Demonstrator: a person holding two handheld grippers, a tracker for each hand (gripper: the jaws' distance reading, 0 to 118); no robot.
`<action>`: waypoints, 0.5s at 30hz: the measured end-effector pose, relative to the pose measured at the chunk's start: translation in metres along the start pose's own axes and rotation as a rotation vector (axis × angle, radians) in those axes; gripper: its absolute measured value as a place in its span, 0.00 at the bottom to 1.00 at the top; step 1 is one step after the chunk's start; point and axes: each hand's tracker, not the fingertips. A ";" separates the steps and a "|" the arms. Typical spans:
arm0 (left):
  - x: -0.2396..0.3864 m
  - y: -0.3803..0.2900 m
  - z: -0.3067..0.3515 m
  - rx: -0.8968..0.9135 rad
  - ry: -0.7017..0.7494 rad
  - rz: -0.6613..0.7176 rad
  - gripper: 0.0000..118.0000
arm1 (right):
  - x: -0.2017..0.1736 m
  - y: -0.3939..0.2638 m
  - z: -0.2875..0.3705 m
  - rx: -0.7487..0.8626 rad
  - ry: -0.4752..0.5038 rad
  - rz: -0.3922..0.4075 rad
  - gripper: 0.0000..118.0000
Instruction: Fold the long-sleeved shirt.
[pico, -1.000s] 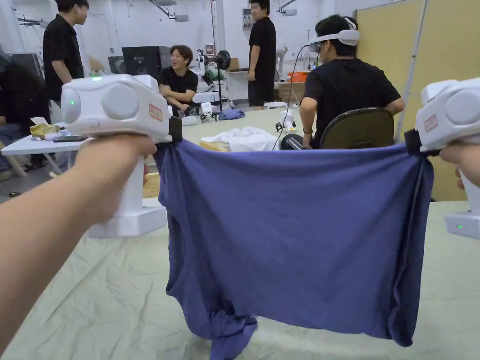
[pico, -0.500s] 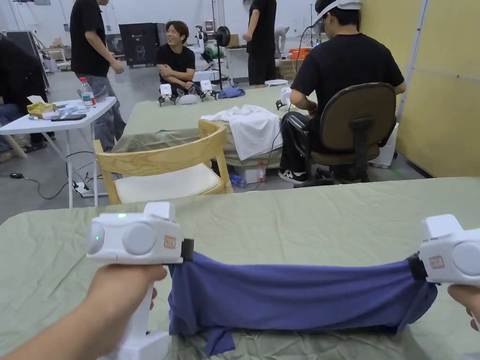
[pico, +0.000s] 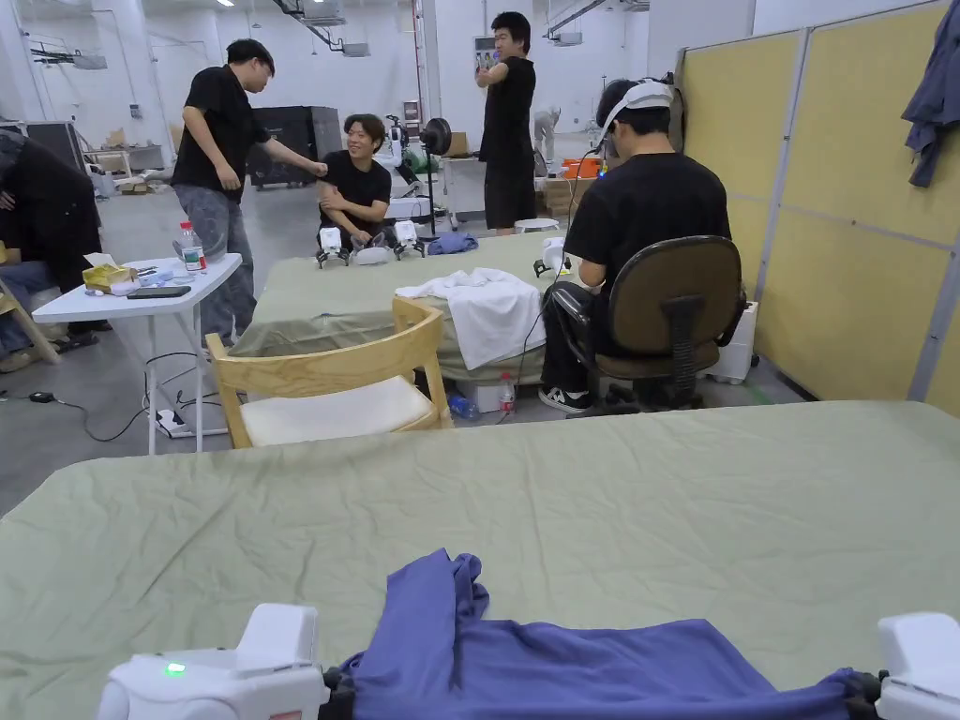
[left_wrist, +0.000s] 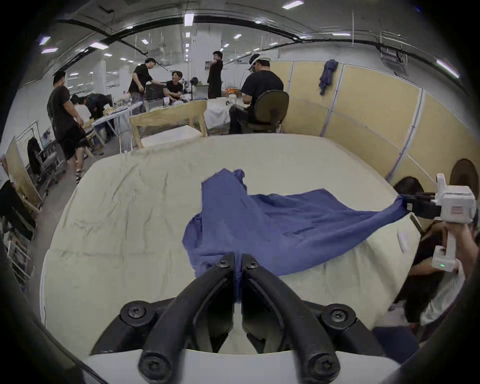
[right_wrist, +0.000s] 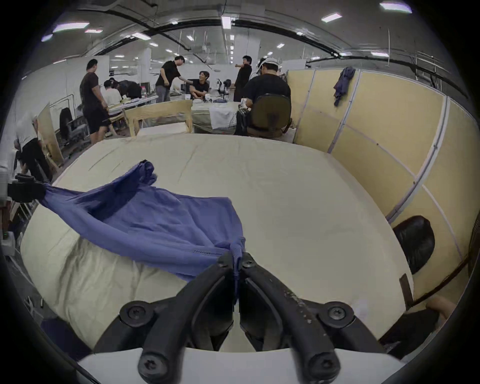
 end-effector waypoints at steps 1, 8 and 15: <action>0.003 -0.012 0.011 -0.015 -0.002 -0.003 0.02 | -0.001 -0.013 0.011 -0.001 0.004 0.006 0.05; 0.018 -0.091 0.071 -0.071 -0.031 -0.021 0.02 | -0.002 -0.096 0.067 -0.035 -0.003 0.004 0.05; 0.038 -0.145 0.090 -0.139 -0.055 -0.020 0.02 | -0.008 -0.163 0.077 -0.112 -0.004 0.012 0.05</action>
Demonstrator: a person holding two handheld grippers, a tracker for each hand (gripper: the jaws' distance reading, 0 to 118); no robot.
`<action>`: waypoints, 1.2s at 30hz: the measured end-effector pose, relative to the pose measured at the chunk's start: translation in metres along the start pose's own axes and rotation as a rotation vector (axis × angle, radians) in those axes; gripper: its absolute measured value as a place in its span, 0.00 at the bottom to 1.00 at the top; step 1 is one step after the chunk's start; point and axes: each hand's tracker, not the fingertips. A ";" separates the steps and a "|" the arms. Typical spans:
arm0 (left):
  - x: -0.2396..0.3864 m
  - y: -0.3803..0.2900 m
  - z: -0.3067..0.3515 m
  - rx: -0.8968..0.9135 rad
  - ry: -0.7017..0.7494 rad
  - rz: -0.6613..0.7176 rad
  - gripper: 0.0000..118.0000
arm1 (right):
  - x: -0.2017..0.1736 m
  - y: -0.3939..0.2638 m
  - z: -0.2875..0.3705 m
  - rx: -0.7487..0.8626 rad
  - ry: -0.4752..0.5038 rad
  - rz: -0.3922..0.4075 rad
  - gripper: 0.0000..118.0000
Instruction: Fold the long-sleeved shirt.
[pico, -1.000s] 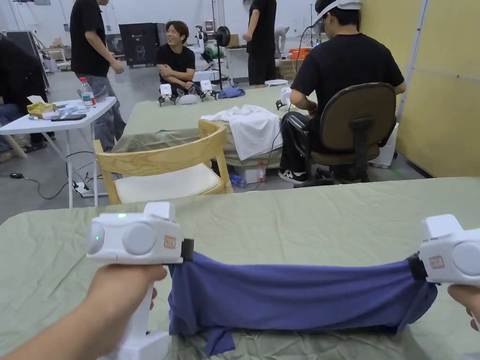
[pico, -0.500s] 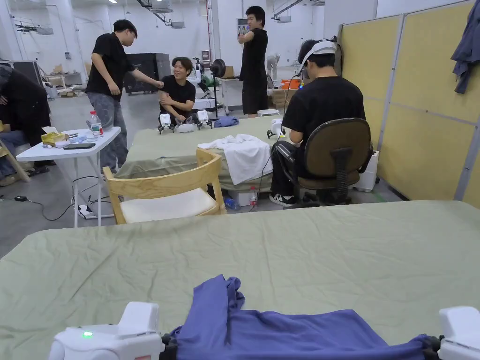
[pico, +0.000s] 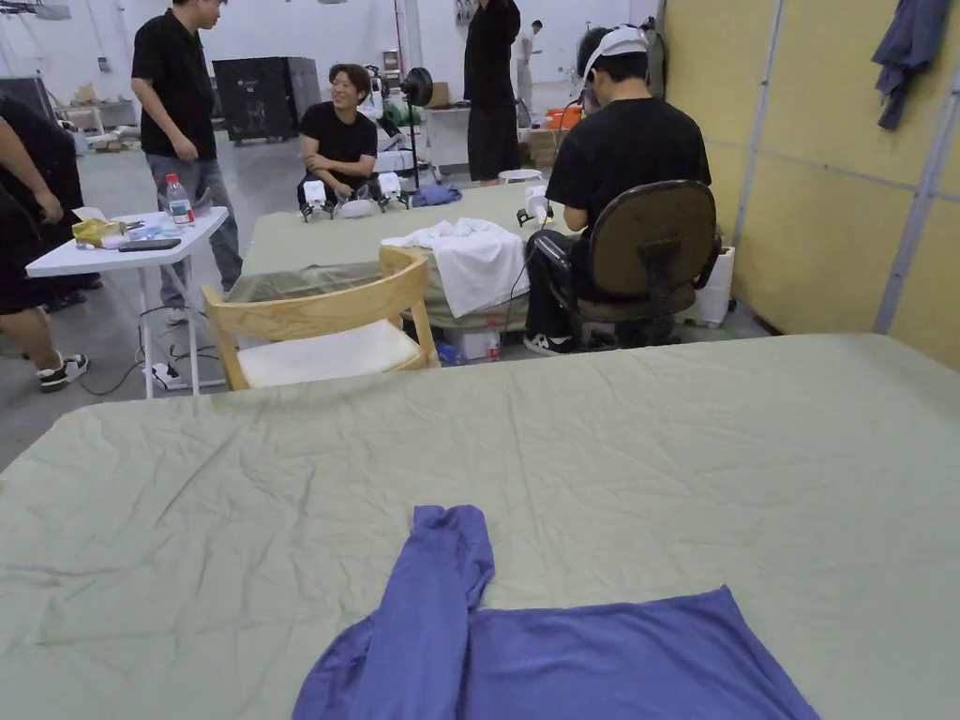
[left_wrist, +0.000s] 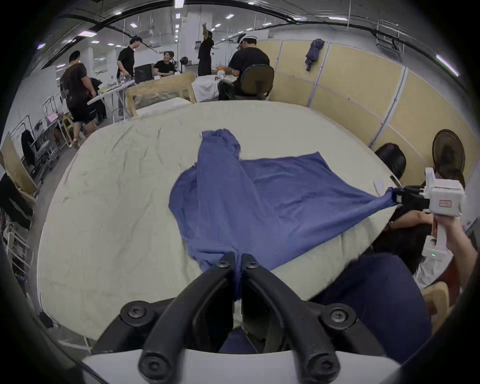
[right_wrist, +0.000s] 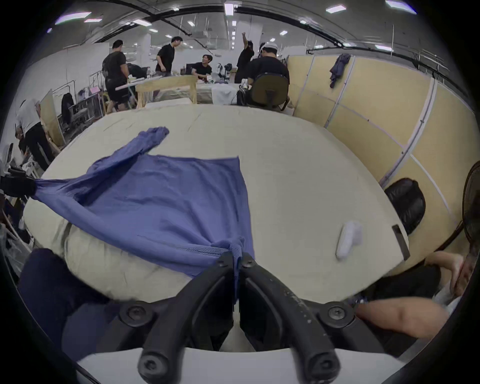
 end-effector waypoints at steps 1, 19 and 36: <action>-0.004 -0.008 -0.006 -0.014 0.006 -0.004 0.02 | 0.001 -0.006 -0.004 -0.009 0.002 -0.015 0.05; -0.011 -0.024 -0.022 -0.056 -0.013 0.120 0.91 | -0.010 -0.003 -0.029 -0.004 0.022 -0.053 0.98; -0.027 0.128 -0.143 -0.004 -0.008 0.105 0.03 | -0.026 0.061 -0.058 0.171 0.067 -0.149 0.03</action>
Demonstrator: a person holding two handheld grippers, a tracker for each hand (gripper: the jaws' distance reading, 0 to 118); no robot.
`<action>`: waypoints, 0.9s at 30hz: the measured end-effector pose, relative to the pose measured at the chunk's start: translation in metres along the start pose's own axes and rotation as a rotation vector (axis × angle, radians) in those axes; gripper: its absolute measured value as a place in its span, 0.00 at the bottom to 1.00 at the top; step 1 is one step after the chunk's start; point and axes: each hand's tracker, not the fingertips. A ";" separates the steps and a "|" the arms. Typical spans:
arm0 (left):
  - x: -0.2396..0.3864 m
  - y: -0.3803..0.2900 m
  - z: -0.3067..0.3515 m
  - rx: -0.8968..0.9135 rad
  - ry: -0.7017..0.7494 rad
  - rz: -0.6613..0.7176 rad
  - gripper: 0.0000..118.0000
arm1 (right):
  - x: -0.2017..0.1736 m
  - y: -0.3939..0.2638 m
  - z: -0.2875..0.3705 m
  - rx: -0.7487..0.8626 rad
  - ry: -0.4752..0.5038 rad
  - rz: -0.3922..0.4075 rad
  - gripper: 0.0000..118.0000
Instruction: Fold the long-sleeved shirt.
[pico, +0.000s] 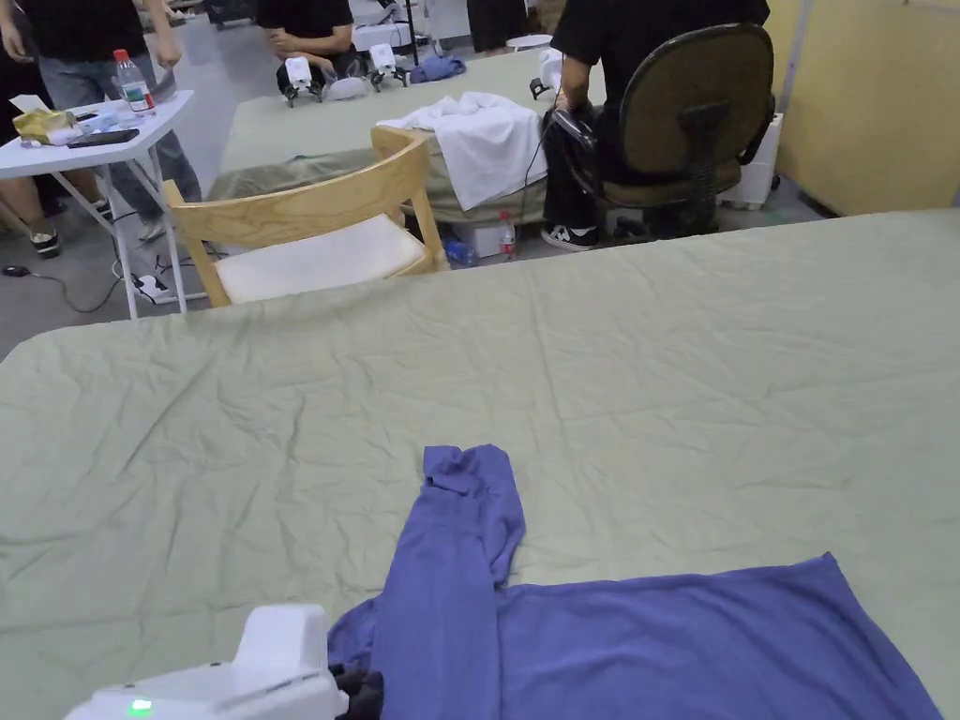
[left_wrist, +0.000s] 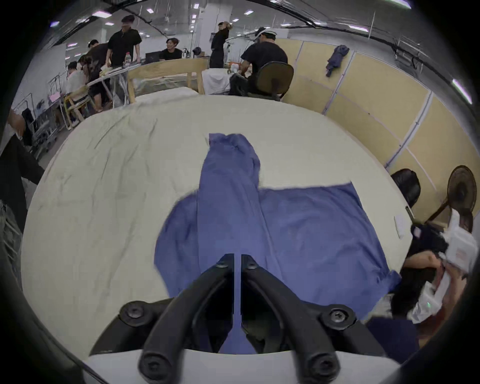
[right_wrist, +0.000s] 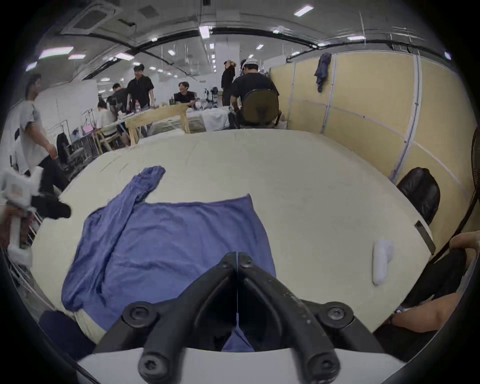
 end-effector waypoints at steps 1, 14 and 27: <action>-0.031 0.028 -0.026 0.006 0.004 -0.006 0.03 | -0.001 0.002 -0.002 0.005 -0.002 -0.012 0.03; -0.062 0.185 -0.235 0.009 0.003 0.157 0.46 | -0.006 -0.010 -0.040 -0.022 0.037 -0.032 0.03; -0.045 0.189 -0.318 -0.086 0.102 0.075 0.83 | -0.010 -0.034 -0.054 -0.125 0.116 -0.032 0.03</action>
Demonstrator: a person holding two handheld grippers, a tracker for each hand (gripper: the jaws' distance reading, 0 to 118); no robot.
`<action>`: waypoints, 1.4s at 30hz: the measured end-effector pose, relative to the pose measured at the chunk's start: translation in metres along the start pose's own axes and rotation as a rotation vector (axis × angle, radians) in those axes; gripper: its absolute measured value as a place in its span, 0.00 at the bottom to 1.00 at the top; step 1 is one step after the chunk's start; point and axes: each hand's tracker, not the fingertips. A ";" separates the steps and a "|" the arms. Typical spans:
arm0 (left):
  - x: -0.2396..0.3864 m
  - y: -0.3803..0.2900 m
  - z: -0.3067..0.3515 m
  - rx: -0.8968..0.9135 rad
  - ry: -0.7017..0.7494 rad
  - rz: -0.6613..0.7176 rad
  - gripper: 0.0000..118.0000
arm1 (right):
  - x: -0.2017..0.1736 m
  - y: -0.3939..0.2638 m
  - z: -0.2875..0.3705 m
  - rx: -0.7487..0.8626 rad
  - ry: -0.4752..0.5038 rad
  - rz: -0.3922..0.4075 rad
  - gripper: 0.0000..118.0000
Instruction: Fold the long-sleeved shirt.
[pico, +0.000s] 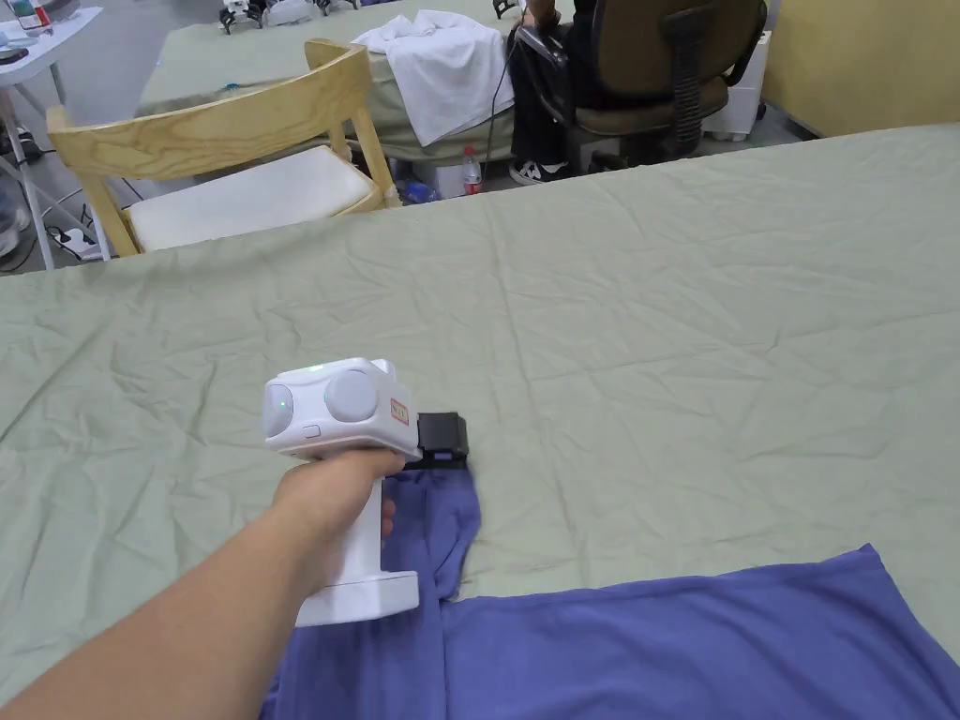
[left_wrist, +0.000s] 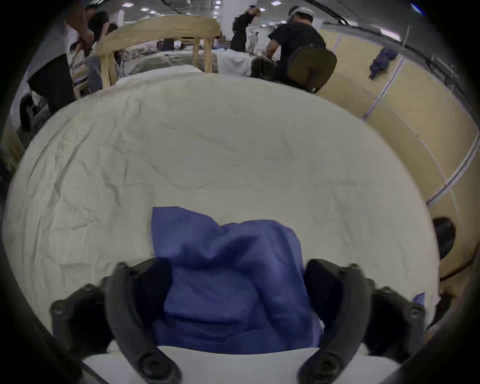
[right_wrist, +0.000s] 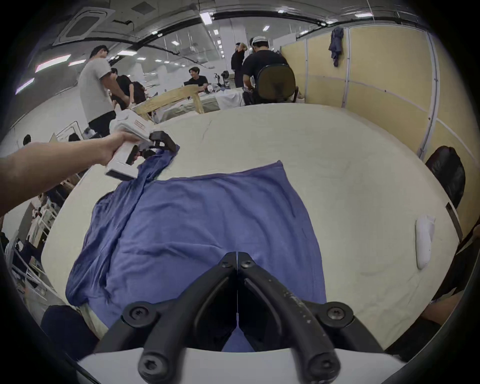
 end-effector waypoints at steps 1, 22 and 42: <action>0.002 0.000 0.002 0.006 0.042 -0.055 0.68 | -0.001 0.001 0.002 0.005 0.000 0.003 0.03; 0.022 -0.111 0.248 0.045 0.027 -0.124 0.08 | -0.054 0.017 0.127 0.156 0.129 0.071 0.03; 0.000 -0.231 0.277 0.135 0.044 0.067 0.90 | -0.082 0.030 0.224 0.260 0.157 0.131 0.03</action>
